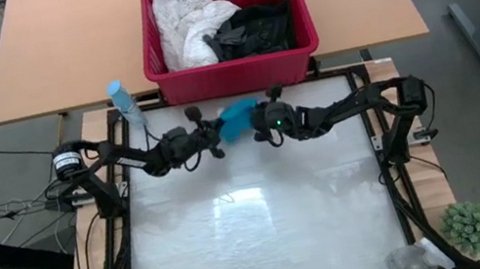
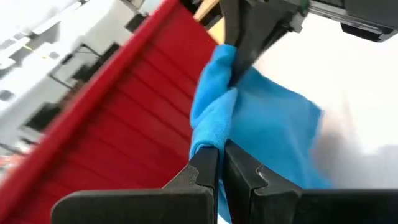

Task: Fold laundry
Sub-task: Fold the blue shorts

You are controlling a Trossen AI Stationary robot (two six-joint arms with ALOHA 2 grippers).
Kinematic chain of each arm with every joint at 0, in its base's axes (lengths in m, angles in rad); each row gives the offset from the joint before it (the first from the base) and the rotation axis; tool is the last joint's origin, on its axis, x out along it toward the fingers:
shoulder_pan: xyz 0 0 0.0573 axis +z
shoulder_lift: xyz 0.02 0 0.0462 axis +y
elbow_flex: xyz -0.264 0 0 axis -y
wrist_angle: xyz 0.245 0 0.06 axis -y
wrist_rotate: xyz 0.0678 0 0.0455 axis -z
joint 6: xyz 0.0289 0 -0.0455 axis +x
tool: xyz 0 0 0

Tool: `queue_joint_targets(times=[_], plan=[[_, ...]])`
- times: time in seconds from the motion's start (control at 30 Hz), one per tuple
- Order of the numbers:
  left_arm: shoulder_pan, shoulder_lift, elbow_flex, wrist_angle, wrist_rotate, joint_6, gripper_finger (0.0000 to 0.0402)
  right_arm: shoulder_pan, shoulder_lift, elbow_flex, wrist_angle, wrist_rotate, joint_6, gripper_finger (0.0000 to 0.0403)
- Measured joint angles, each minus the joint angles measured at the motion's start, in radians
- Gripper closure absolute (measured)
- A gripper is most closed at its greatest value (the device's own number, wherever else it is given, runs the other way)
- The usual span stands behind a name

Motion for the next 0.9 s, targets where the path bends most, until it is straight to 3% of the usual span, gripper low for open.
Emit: queue_joint_targets(times=[0.27,0.4,0.53,0.77,0.9], plan=[[-0.064,0.061,-0.170,0.216,-0.022,-0.127,0.0401,0.070,0.000,-0.115,0.075,-0.026,0.191,0.0384],[-0.125,0.097,-0.171,0.249,-0.093,-0.127,0.0401,0.114,0.000,-0.116,0.113,0.019,0.204,0.0384],[-0.161,0.100,-0.139,0.238,-0.057,-0.112,0.0401,0.143,0.000,-0.106,0.157,0.020,0.201,0.0384],[-0.103,0.100,-0.037,0.250,-0.087,0.097,0.0401,0.106,0.000,-0.043,0.175,0.030,0.011,0.0384],[-0.037,0.100,0.013,0.244,-0.025,0.202,0.0401,0.047,0.000,-0.015,0.181,0.039,-0.097,0.0384]])
